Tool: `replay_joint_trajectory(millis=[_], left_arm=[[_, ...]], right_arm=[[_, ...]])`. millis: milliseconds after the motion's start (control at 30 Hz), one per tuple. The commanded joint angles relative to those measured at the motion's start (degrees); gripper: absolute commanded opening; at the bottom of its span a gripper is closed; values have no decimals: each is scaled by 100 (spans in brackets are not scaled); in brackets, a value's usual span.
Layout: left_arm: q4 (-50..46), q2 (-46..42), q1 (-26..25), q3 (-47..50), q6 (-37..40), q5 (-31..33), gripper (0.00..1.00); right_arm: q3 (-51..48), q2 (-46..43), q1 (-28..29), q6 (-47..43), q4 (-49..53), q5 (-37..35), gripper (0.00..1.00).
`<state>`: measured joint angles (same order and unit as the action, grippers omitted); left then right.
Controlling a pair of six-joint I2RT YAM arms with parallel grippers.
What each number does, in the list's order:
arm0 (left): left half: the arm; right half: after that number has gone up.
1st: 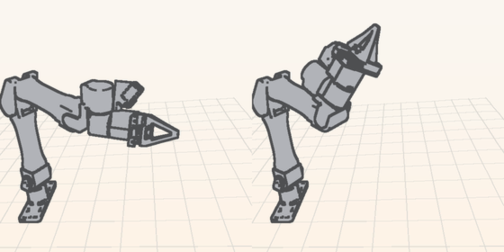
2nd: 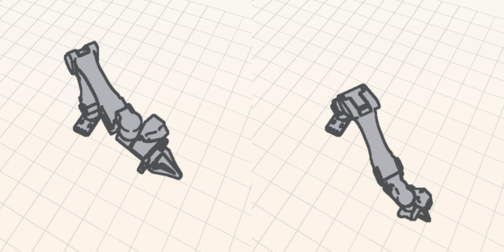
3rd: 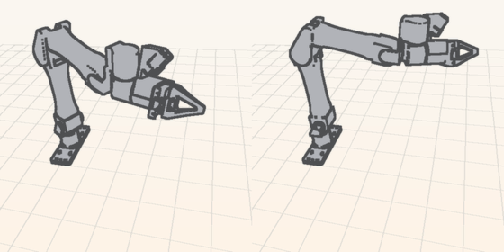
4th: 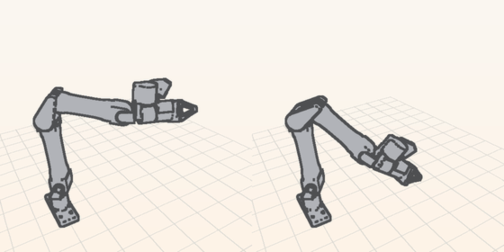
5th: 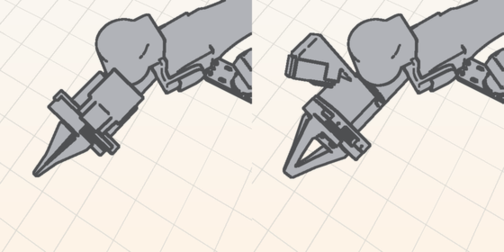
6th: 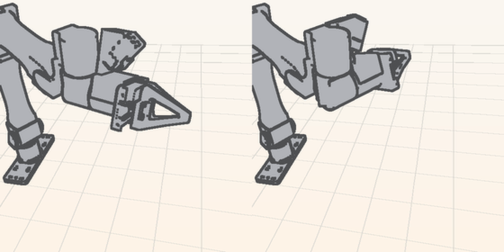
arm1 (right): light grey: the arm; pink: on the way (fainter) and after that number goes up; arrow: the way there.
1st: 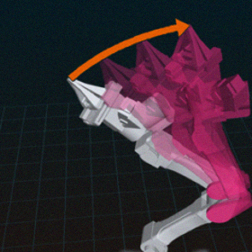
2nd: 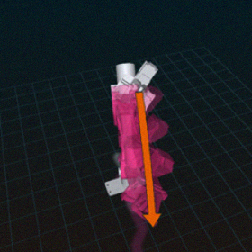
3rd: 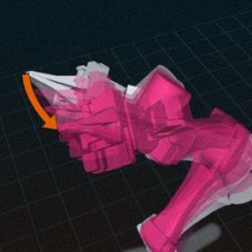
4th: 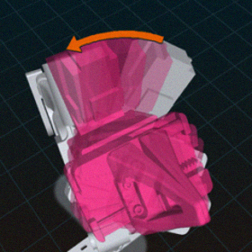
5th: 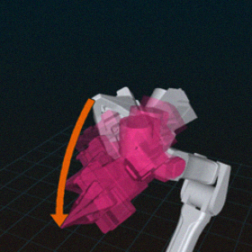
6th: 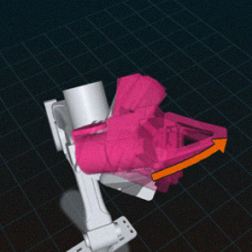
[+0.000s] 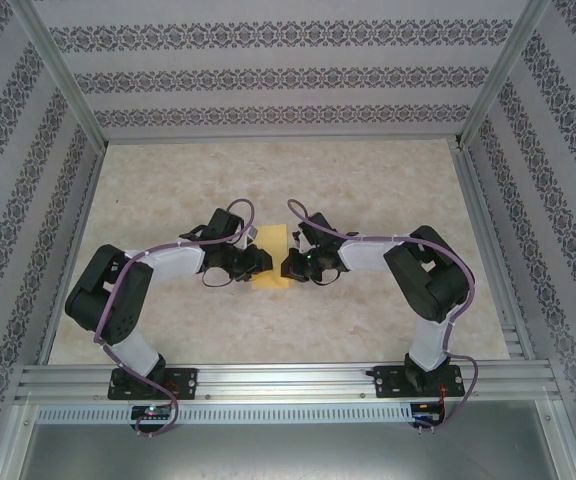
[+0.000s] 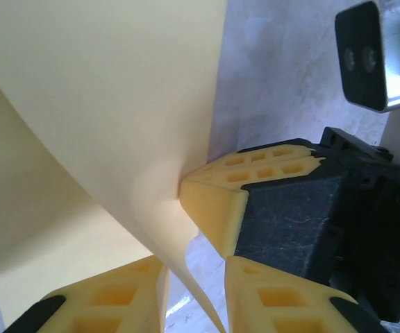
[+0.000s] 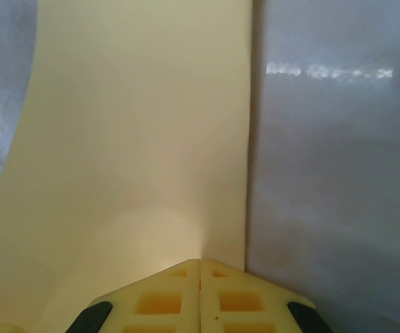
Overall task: Fold a paper plane with a square sheet of paper (pick it up from the middle)
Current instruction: Fold the triangle a second time at the center of the table.
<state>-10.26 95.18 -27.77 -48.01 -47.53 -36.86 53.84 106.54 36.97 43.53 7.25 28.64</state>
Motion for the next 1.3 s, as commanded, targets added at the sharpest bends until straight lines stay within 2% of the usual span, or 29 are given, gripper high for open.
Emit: replay_joint_trajectory(millis=[0, 133, 367, 567, 800, 900, 1033, 1267], left_arm=[[644, 19, 21, 21, -266, -14, 34], [1022, 66, 25, 40, -462, 48, 39], [1114, 236, 24, 36, -512, 19, 48], [1127, 341, 28, 46, -521, 54, 48], [1184, 463, 31, 46, -538, 129, 46], [1180, 482, 35, 64, -538, 167, 42], [1164, 502, 33, 73, -538, 179, 33], [1080, 478, 43, 72, -508, 227, 22]], right_arm=[[33, 130, -50, -7, -98, -10, 7], [30, 123, -71, 18, -161, 58, 10], [-35, 41, -128, 115, -314, 184, 14], [-159, -274, -263, 233, -515, 203, 16], [-452, -724, -456, 296, -568, 49, 14], [-648, -979, -582, 266, -716, 3, 17], [-644, -970, -595, 286, -975, 197, 28], [-294, -481, -456, 344, -1127, 405, 29]])
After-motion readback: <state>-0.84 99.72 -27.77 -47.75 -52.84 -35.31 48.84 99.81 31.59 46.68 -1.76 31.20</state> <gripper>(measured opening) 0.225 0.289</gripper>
